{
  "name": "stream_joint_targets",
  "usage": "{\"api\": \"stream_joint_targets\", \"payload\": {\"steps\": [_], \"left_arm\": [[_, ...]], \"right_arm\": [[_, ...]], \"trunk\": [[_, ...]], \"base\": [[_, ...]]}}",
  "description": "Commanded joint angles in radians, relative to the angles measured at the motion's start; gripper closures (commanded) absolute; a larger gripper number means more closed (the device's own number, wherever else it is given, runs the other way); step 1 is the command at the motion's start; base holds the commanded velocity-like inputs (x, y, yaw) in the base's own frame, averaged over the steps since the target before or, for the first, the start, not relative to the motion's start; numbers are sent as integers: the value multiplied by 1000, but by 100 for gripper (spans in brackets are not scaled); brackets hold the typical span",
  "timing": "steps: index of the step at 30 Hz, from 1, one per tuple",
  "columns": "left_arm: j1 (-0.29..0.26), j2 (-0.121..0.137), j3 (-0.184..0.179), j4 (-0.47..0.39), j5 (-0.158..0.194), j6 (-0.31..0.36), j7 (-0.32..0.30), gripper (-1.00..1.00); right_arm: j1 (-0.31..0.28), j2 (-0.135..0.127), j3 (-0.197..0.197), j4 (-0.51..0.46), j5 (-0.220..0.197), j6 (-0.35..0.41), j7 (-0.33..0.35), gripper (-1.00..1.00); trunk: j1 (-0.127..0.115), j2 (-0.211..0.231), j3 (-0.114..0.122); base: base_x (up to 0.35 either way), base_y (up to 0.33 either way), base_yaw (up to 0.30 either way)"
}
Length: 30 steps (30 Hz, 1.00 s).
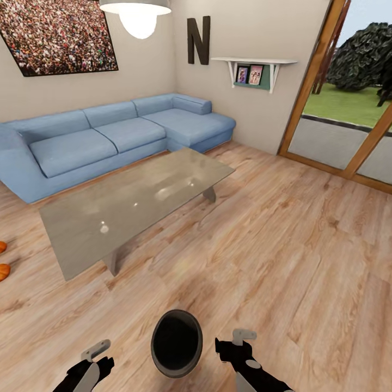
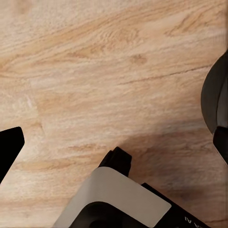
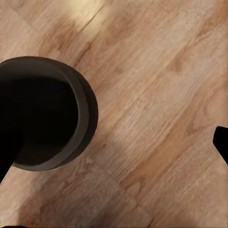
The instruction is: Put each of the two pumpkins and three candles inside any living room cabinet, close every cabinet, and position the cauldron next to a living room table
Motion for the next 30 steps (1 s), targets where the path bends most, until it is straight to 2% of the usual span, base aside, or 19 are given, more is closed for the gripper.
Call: {"api": "stream_joint_targets", "payload": {"steps": [1, 7, 14, 25, 30], "left_arm": [[0, 1, -3, -2, 8, 4, 7, -100], [0, -1, -4, -2, 7, 3, 7, -100], [0, -1, -3, -2, 8, -2, 7, -100], [0, -1, -3, -2, 8, -3, 7, -100], [0, -1, -6, -2, 9, -3, 6, -100]], "right_arm": [[-1, 0, 9, 0, -9, -4, -5, -100], [-1, 0, 10, 0, -6, -4, -5, -100], [-1, 0, 17, 0, 23, -3, -5, -100], [1, 1, 22, -5, 28, -4, -1, -100], [3, 2, 25, -4, 38, -3, 50, -100]], "trunk": [[0, 0, -1], [0, 0, -1], [0, 0, -1], [0, 0, -1], [0, 0, -1]], "base": [[222, 45, 0], [76, 4, 0], [99, 6, 0], [104, 83, 0], [59, 66, 0]]}}
